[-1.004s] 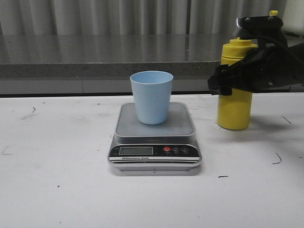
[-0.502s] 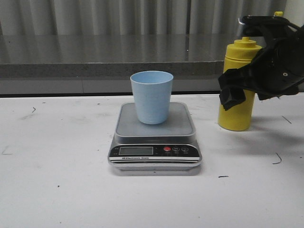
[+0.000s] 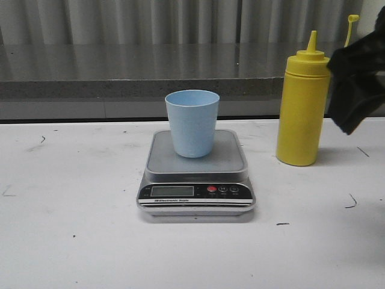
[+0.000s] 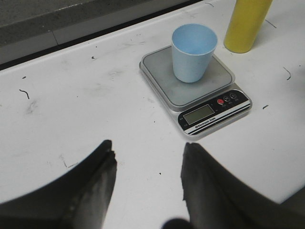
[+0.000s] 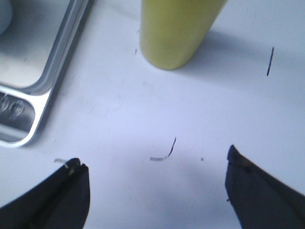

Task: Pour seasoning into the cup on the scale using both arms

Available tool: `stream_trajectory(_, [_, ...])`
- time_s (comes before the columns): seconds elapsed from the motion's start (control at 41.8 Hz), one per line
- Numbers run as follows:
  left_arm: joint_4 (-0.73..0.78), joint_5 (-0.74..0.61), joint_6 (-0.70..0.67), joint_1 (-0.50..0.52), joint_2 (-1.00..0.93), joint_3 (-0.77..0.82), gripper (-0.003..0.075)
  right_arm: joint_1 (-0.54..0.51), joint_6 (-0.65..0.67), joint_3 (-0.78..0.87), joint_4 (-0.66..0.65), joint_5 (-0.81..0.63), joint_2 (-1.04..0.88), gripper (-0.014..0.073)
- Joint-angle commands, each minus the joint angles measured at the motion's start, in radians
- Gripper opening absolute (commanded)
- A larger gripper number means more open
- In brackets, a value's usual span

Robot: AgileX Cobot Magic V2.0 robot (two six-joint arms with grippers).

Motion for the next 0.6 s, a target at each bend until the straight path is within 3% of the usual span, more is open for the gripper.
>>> stream_trajectory(0.0, [-0.001,-0.071,-0.004,-0.006,-0.002,-0.026,0.0313,-0.001,-0.205,-0.025,0.162,0.098,-0.128,0.0602])
stream_trajectory(0.143, [-0.001,-0.071,-0.004,-0.006,-0.002,-0.026,0.0313,-0.001,-0.303,-0.025,0.296,0.148,-0.277,0.0602])
stream_trajectory(0.574, [-0.001,-0.071,-0.004,-0.006,-0.002,-0.026,0.0313,-0.002,-0.274,-0.021,0.257,0.274,-0.618,0.0602])
